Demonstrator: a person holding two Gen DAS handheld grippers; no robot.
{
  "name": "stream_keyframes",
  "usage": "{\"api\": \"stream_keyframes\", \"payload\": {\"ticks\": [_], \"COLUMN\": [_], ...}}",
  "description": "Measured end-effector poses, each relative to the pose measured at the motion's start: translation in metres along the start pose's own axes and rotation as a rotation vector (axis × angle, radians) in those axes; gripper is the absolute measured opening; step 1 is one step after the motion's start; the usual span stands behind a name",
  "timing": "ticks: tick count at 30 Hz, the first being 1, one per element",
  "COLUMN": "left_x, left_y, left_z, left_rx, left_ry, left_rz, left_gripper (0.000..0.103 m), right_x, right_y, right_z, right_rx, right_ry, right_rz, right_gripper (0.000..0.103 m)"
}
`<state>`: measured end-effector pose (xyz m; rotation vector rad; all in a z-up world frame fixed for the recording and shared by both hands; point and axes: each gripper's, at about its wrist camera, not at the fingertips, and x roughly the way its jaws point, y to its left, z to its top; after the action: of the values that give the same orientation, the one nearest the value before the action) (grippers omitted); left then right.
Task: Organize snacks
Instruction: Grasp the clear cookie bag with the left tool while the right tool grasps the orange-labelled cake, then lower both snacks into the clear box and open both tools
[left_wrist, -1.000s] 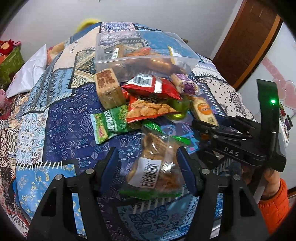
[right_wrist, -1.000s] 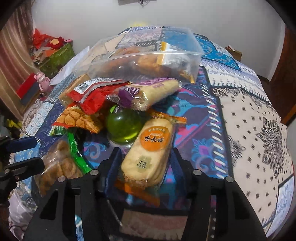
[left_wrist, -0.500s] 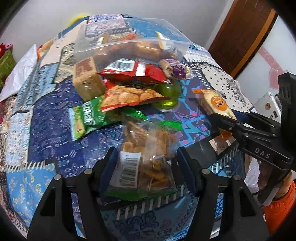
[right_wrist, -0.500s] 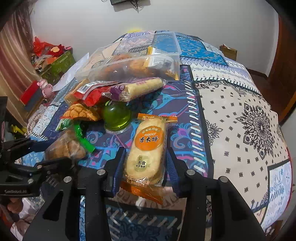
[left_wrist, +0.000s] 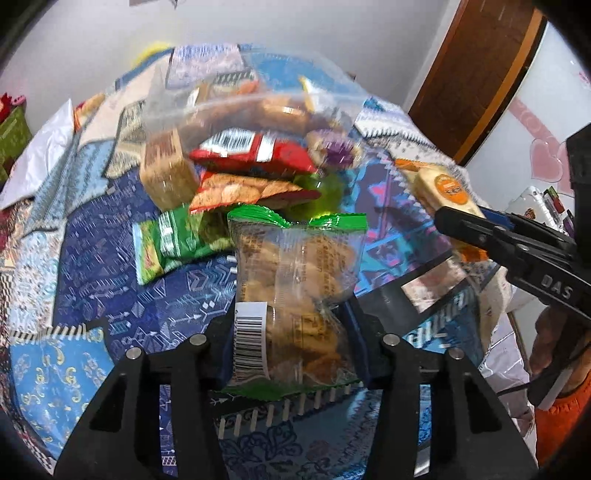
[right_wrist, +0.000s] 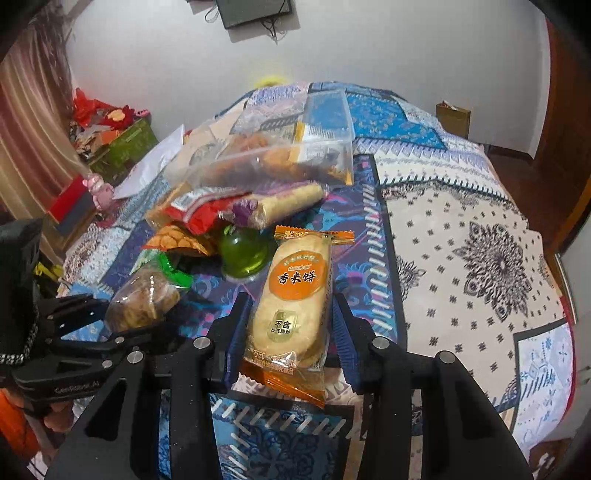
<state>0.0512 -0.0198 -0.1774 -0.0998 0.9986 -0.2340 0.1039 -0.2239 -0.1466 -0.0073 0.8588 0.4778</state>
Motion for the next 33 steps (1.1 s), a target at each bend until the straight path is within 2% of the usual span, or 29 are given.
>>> {"api": "stream_keyframes", "payload": {"ticks": [5,13,27,33], "left_x": [-0.031,-0.058,-0.064,-0.048], "left_y": [-0.005,0.008,0.042,0.057], "left_z": [0.010,0.046,0.123,0.154], "left_rx": [0.014,-0.022,-0.065,-0.075], "left_ry": [-0.100,-0.202,-0.314,-0.330], "left_rz": [0.027,0.052,0.099,0.115], "left_gripper": [0.049,0.049,0.049,0.049], "right_x": [-0.008,-0.015,-0.006,0.012], "right_y": [0.002,0.014,0.034,0.030], "right_z": [0.010,0.037,0.104,0.132], "right_rx": [0.000,-0.029,-0.095,-0.089], "right_ry": [-0.033,-0.096,-0.214,-0.243], "right_rz": [0.010,0.040,0.065,0.064], "right_gripper": [0.040,0.040,0.040,0.040]}}
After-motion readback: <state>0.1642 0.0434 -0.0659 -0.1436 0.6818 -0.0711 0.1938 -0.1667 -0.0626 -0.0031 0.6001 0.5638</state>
